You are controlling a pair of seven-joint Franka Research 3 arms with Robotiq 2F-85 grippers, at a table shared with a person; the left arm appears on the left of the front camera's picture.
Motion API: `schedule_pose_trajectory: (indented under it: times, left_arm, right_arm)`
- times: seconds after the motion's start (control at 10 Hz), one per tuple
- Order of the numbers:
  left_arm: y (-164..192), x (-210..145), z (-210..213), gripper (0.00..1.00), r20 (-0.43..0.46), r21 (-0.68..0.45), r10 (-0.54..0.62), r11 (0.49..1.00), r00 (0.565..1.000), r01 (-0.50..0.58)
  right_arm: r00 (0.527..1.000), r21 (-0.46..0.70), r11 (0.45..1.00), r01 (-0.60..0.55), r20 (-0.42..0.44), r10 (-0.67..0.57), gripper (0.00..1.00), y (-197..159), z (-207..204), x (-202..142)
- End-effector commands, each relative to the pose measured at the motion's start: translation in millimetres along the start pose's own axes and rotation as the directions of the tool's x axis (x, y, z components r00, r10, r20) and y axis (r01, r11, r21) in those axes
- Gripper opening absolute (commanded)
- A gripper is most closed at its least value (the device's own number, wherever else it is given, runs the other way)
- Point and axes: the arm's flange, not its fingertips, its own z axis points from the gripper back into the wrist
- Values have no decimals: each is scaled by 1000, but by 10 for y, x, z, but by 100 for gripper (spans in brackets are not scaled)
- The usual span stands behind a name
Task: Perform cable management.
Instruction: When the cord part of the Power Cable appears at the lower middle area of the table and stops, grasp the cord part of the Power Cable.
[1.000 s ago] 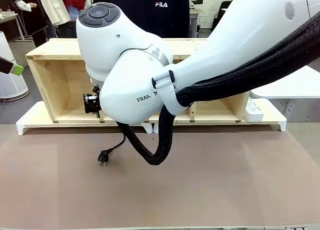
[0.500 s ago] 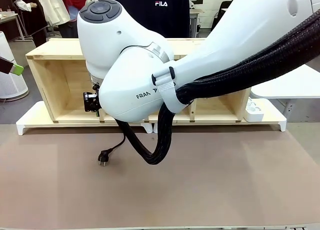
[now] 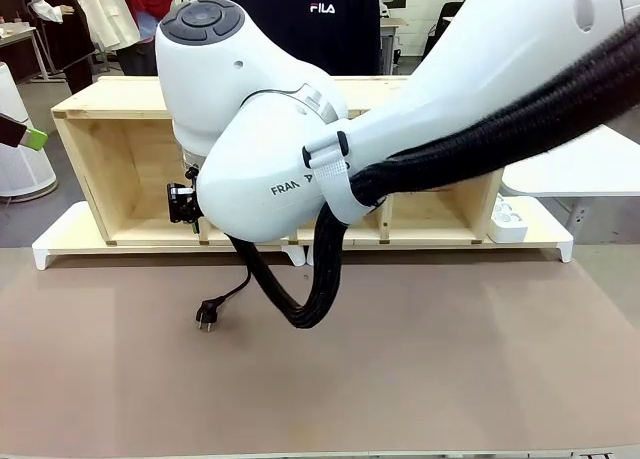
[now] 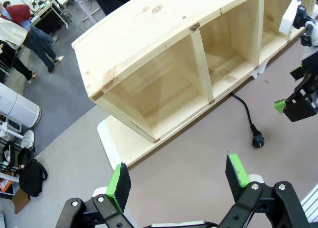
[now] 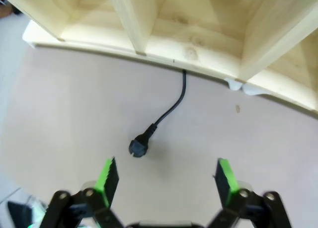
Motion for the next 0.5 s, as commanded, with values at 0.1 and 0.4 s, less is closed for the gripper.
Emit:
schedule_pose_trajectory:
  times: [0.1, 0.4]
  left_arm:
    - [14, 14, -17, 100, 12, 5, 2, 1000, 1000, -2]
    - [14, 14, -17, 100, 12, 5, 2, 1000, 1000, -2]
  right_arm:
    - [955, -45, 967, 249, -154, -253, 100, 279, -412, 219]
    - [936, -2, 962, 274, -230, -267, 100, 374, -713, 150]
